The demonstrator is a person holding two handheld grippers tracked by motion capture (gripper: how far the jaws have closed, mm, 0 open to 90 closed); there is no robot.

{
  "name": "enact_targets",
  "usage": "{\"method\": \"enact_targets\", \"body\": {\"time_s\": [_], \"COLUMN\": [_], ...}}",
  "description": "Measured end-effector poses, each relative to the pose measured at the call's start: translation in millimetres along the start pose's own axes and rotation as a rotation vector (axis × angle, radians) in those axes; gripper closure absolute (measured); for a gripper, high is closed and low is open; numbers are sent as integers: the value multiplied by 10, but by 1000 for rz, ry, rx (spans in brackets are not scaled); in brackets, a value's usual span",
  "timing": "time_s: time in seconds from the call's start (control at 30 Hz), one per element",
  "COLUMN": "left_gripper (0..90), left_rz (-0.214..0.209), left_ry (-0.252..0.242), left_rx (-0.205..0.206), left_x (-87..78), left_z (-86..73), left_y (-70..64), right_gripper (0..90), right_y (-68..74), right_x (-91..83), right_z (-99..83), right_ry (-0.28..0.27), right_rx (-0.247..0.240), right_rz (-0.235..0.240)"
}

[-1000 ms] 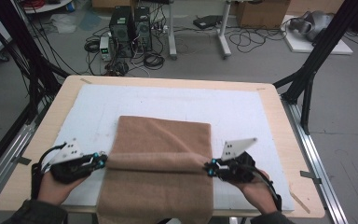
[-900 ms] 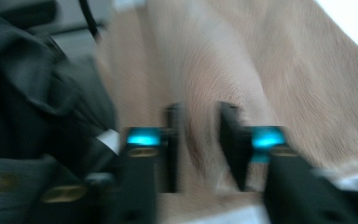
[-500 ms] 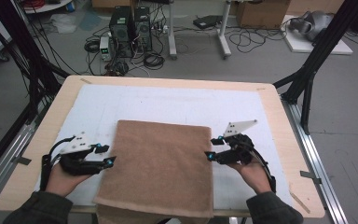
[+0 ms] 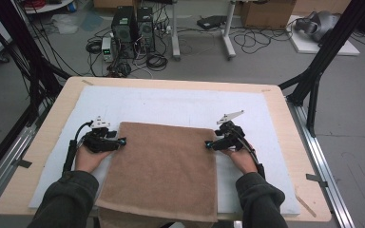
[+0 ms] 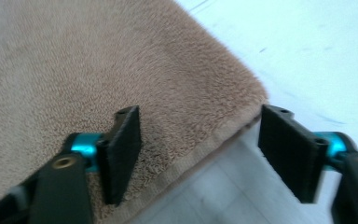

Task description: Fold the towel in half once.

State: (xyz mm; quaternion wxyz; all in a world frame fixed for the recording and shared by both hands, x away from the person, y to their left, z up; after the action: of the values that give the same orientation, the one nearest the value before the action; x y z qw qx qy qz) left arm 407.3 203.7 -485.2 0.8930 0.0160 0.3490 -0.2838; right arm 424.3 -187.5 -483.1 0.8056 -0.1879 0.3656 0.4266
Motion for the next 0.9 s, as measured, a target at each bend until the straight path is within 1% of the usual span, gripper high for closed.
{"method": "enact_targets", "body": {"time_s": [0.03,0.07,0.1,0.13,0.17,0.23,0.27,0.3,0.37,0.4,0.43,0.47,0.5,0.53,0.57,0.6,0.67,0.7,0.73,0.77,0.8,0.83,0.87,0.9], "left_gripper": [575,645,699,750,786,825,832,836,842,843,843,843,843,843,843,843,842,838,816,740,645,609,593,576], "left_rz": [-14,-29,-47,-63,-69,-52,-37,-29,-12,-5,14,21,23,25,27,30,35,54,89,119,113,101,94,83], "left_ry": [8,13,18,20,23,12,1,-5,-58,-72,-94,-107,-127,-147,-175,-203,-239,-258,-260,-243,-221,-212,-186,-170], "left_rx": [9,9,-4,-19,-22,-13,-9,-3,-10,-6,13,18,18,15,13,14,23,31,36,31,15,5,15,16], "left_x": [5,10,15,19,19,16,16,12,-3,-8,-21,-37,-56,-89,-130,-173,-239,-252,-241,-216,-197,-181,-166,-158], "left_z": [6,9,14,20,25,45,73,99,230,287,401,505,594,721,856,999,1312,1450,1553,1611,1624,1604,1556,1478], "left_y": [-20,-31,-39,-41,-38,-42,-46,-47,-57,-65,-74,-81,-81,-74,-67,-56,-20,-6,14,38,60,72,85,97], "right_gripper": [409,526,611,745,806,832,836,838,839,839,839,839,838,838,839,838,836,814,725,579,522,488,460,448], "right_y": [4,6,13,19,40,45,42,25,-33,-78,-104,-153,-193,-236,-293,-353,-489,-563,-637,-715,-780,-823,-831,-819], "right_x": [18,15,13,17,26,23,11,-24,-103,-173,-216,-294,-366,-420,-496,-578,-751,-837,-909,-954,-975,-975,-956,-921], "right_z": [7,16,20,25,33,46,59,89,162,233,290,394,484,554,649,743,947,1055,1160,1238,1276,1279,1254,1216], "right_ry": [-3,-12,-18,-25,-36,-31,-24,-21,-49,-58,-68,-76,-83,-94,-108,-120,-151,-171,-199,-211,-218,-214,-199,-177], "right_rx": [-13,-10,-7,-11,2,-18,-38,-57,-53,-46,-52,-68,-69,-77,-75,-77,-82,-78,-69,-67,-45,-7,11,6], "right_rz": [-7,7,33,57,117,114,97,61,24,1,-13,-33,-51,-65,-75,-95,-136,-166,-207,-249,-265,-237,-223,-214]}}
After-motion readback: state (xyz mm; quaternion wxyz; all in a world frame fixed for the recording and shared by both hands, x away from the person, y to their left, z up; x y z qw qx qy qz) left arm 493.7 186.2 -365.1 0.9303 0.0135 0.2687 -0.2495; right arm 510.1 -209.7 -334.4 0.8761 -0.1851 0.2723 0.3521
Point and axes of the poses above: each handheld gripper's, and its own axes: x roughly forward along the jaws, z roughly out of its top, y roughly to its left, the point moved 6 cm from there along x, roughly forward along the jaws, and after that the axes turned 7 degrees about -x, right-handed, at the moved point
